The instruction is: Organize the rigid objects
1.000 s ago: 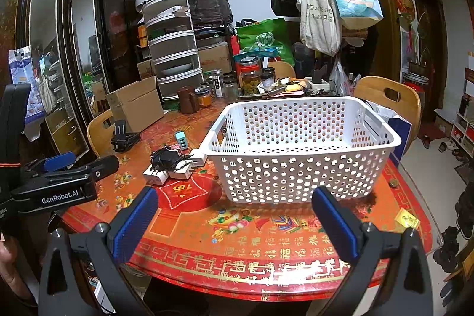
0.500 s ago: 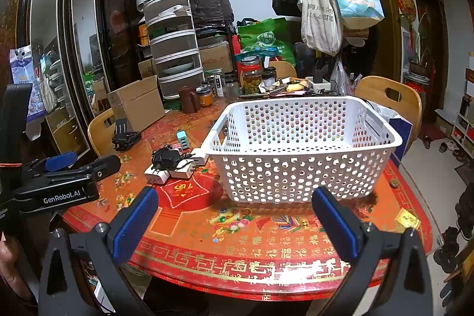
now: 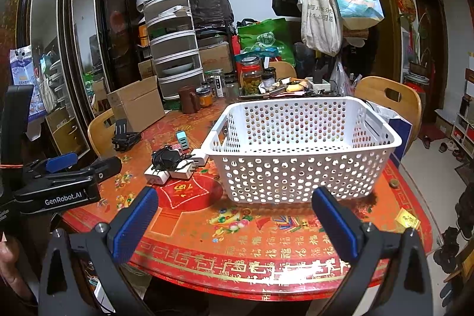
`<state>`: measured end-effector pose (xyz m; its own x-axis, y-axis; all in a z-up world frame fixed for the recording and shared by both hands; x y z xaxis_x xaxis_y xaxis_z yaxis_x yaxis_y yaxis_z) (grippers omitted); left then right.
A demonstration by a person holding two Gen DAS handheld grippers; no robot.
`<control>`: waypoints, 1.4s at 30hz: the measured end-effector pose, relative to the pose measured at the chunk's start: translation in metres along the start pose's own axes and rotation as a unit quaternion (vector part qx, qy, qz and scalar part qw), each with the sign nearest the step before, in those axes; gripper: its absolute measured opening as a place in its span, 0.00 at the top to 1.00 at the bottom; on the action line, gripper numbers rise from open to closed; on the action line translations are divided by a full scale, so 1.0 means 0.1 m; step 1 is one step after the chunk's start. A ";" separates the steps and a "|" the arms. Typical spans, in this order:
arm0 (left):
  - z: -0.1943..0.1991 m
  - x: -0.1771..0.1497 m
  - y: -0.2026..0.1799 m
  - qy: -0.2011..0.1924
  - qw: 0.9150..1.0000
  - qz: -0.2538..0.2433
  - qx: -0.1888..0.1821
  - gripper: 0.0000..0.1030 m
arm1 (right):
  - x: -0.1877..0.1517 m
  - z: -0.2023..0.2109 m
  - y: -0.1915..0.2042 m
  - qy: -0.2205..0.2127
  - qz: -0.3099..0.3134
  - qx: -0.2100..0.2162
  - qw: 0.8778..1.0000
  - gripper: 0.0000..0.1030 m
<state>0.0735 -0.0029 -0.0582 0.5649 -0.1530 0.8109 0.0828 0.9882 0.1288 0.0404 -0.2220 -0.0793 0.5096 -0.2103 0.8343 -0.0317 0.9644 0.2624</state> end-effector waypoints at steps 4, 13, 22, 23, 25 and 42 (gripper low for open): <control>-0.02 -0.01 -0.01 0.002 1.000 -0.002 0.000 0.00 | 0.01 0.01 -0.01 0.000 0.000 0.000 1.000 0.00; -0.03 -0.03 -0.02 0.002 1.000 -0.002 0.000 0.00 | 0.01 0.00 -0.01 0.000 0.000 -0.001 1.000 0.00; -0.04 -0.04 -0.03 0.001 1.000 -0.002 -0.001 0.00 | 0.01 0.00 -0.01 0.000 0.000 -0.001 1.000 0.00; -0.05 -0.05 -0.02 -0.002 1.000 -0.001 0.001 0.00 | 0.02 0.00 -0.02 -0.001 -0.001 -0.002 1.000 0.00; -0.05 -0.03 0.02 -0.016 1.000 0.000 0.011 0.00 | 0.07 0.01 -0.10 -0.008 -0.003 -0.012 1.000 0.00; -1.45 -0.47 0.85 0.095 0.993 0.018 0.066 0.00 | 0.87 -0.93 -2.36 0.063 -0.086 -0.171 0.979 0.46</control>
Point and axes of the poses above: each gripper's, at about its wrist camera, not at the fingertips, and z roughly against the way its jaws point, y to its left, x to its top, the point moved 9 cm from there along -z, roughly the way its jaws point, and after that the axes turned 8 degrees about -z, right-handed, at the moved point
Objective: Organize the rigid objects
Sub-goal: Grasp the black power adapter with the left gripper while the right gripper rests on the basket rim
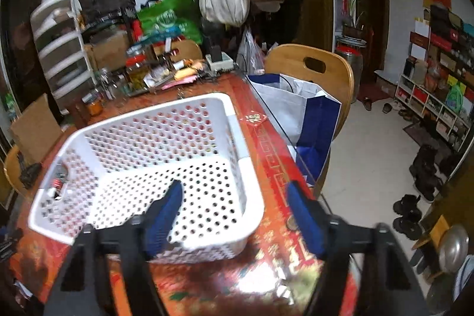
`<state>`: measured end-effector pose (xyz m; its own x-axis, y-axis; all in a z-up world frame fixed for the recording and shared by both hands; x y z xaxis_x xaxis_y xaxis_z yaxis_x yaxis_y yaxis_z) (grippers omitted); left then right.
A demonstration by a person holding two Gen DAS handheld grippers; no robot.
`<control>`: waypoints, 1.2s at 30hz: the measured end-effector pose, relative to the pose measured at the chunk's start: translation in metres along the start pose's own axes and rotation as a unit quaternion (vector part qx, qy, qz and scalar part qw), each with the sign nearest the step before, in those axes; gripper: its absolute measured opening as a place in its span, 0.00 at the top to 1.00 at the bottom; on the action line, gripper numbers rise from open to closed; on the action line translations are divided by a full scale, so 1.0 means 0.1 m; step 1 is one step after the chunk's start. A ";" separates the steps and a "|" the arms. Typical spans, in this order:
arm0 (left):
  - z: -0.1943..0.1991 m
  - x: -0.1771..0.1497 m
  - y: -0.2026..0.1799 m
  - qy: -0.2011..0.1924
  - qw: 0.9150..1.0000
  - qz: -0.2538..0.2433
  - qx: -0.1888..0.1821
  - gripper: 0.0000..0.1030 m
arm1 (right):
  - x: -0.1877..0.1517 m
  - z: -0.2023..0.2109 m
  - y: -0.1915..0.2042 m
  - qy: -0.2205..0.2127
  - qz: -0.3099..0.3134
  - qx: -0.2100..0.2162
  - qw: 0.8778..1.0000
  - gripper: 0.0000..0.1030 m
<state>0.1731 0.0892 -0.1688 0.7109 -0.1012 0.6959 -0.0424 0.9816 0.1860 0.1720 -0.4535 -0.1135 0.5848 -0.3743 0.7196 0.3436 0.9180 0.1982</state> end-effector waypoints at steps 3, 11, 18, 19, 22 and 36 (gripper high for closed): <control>-0.13 -0.03 -0.06 0.014 1.000 -0.017 -0.004 0.00 | -0.02 -0.23 -0.03 0.026 -0.008 0.005 1.000 0.64; -0.47 0.00 -0.35 0.046 0.998 -0.042 -0.030 0.00 | -0.13 -0.57 0.05 0.069 -0.003 0.018 0.997 0.81; -0.50 0.37 -0.45 0.015 0.998 -0.041 -0.044 0.00 | -0.14 -0.61 0.10 0.066 0.004 0.006 0.998 0.82; -0.50 0.43 -0.51 0.010 0.998 -0.048 -0.048 0.00 | -0.14 -0.61 0.09 0.066 0.003 0.006 0.998 0.82; -0.53 0.55 -0.67 0.008 0.996 -0.068 -0.052 0.00 | -0.14 -0.63 0.09 0.066 0.002 0.005 0.998 0.82; -0.85 0.58 -0.94 0.030 0.994 -0.102 -0.037 0.33 | -0.13 -0.60 0.10 0.061 0.003 0.007 0.998 0.82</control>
Point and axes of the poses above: each gripper's, at about its wrist camera, not at the fingertips, and z roughly against the way its jaws point, y to its left, x to its top, the point moved 9 cm from there along -z, roughly the way its jaws point, and after that the axes turned 8 degrees about -z, right-handed, at the moved point
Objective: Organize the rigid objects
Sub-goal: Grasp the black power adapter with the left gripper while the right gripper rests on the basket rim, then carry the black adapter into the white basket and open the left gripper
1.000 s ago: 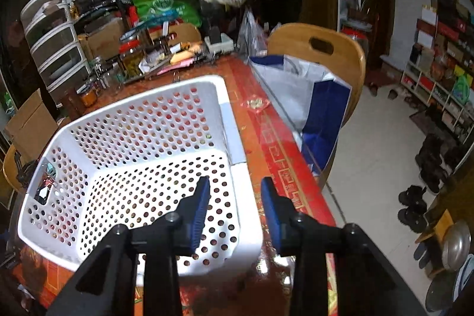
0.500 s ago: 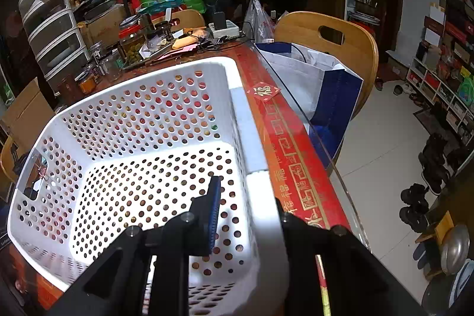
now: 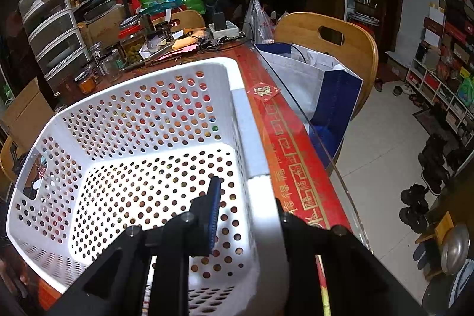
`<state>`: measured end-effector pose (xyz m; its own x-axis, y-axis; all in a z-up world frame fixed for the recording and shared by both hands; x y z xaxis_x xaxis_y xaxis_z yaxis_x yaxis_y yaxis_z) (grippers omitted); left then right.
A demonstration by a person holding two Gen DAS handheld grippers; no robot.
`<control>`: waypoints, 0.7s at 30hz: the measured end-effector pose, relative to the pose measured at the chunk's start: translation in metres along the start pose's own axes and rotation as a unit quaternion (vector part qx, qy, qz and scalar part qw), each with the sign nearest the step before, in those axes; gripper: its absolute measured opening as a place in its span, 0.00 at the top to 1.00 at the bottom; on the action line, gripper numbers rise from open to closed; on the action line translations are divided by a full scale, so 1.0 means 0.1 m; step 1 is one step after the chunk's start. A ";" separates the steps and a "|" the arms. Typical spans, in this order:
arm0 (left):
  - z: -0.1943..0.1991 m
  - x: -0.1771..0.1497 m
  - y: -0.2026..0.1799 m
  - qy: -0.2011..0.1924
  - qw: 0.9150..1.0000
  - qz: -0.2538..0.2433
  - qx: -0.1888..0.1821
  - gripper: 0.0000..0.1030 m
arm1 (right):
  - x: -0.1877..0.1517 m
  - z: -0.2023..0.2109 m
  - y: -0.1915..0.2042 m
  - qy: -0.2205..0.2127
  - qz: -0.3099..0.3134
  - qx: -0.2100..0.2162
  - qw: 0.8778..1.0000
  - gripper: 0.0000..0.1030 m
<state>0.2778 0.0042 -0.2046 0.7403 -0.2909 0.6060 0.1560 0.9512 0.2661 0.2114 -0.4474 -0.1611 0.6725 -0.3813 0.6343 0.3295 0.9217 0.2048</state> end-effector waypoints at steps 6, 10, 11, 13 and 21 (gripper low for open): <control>0.05 -0.05 -0.01 -0.013 1.000 -0.003 0.015 0.34 | 0.00 0.01 0.00 -0.002 0.000 0.003 1.000 0.82; 0.13 -0.06 0.04 -0.024 0.999 -0.002 0.030 0.34 | 0.00 0.01 0.01 -0.001 0.001 0.004 1.000 0.82; 0.16 -0.06 0.06 -0.027 0.999 -0.002 0.033 0.34 | 0.00 0.01 0.01 -0.001 0.001 0.004 1.000 0.82; 0.20 -0.07 0.10 -0.030 0.999 -0.002 0.041 0.34 | 0.00 0.01 0.01 -0.001 0.002 0.004 1.000 0.82; 0.53 0.14 0.29 -0.051 0.993 -0.016 0.106 0.34 | 0.00 0.02 0.02 -0.002 0.005 0.003 1.000 0.82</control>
Point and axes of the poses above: each gripper's, at about its wrist camera, not at the fingertips, and z roughly against the way its jaws point, y to its left, x to its top, the point moved 9 cm from there along -z, roughly the way its jaws point, and after that the axes turned 8 degrees about -z, right-handed, at the moved point
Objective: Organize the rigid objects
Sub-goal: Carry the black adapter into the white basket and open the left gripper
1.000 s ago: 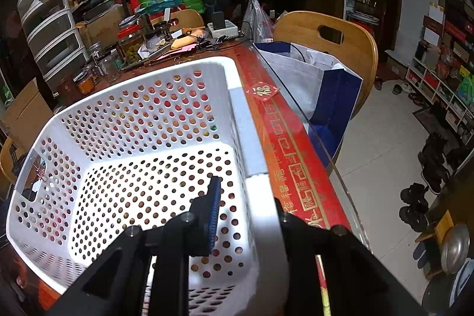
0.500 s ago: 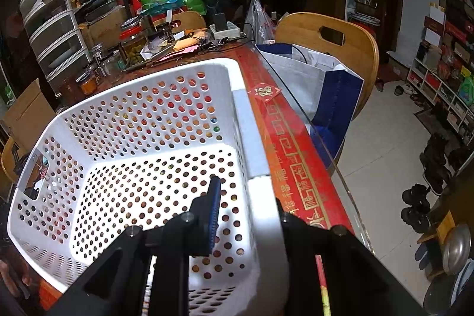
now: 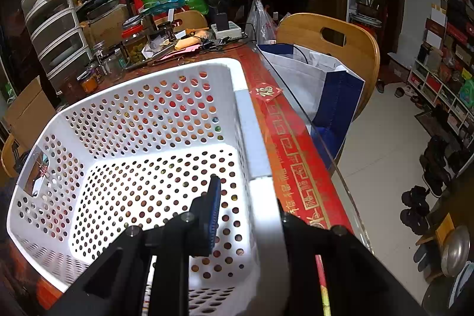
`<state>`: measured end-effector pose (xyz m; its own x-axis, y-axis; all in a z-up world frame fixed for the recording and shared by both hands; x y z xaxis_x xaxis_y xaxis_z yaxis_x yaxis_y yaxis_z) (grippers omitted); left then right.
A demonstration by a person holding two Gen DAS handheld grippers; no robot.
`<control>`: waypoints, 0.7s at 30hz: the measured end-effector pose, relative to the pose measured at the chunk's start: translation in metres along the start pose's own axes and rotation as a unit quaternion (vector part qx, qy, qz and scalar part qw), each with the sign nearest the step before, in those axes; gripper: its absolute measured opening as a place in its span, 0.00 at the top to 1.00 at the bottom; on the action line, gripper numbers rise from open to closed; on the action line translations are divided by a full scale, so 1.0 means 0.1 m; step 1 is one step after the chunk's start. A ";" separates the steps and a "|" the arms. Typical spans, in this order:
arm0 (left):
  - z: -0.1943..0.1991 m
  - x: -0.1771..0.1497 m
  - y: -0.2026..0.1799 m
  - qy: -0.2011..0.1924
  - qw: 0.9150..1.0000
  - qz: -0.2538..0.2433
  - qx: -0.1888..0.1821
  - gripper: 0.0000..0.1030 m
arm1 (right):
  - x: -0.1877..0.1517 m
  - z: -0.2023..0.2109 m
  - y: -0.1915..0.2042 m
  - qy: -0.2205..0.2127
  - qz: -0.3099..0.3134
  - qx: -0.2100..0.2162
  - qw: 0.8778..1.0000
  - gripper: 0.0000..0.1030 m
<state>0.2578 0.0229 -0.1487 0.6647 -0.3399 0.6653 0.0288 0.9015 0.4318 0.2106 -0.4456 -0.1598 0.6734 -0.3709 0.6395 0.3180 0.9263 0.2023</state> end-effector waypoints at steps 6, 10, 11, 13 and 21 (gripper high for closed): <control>0.40 0.51 -0.04 -0.039 0.999 -0.031 0.016 0.34 | -0.01 -0.01 0.00 0.002 0.001 -0.001 1.000 0.82; 0.69 0.93 -0.31 -0.062 0.996 -0.062 0.006 0.33 | 0.00 -0.01 0.00 0.001 0.003 -0.004 1.000 0.82; 0.74 1.04 -0.41 -0.066 0.995 -0.073 0.002 0.34 | 0.00 -0.01 0.00 0.000 0.003 -0.005 1.000 0.82; 0.85 1.23 -0.67 -0.071 0.992 -0.101 -0.008 0.33 | 0.01 -0.02 0.00 0.000 0.004 -0.006 1.000 0.82; 0.68 1.56 -1.82 -0.016 0.976 -0.202 -0.076 0.33 | 0.00 -0.03 0.00 0.006 0.000 -0.003 1.000 0.82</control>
<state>0.3053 -0.2123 -0.0816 0.5535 -0.6814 0.4789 0.3959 0.7212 0.5685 0.2127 -0.4458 -0.1625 0.6811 -0.3715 0.6309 0.3221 0.9259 0.1975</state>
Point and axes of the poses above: each gripper's, at about its wrist camera, not at the fingertips, and z roughly against the way its jaws point, y to its left, x to its top, the point moved 9 cm from there along -z, roughly the way its jaws point, and after that the axes turned 8 degrees about -z, right-handed, at the moved point
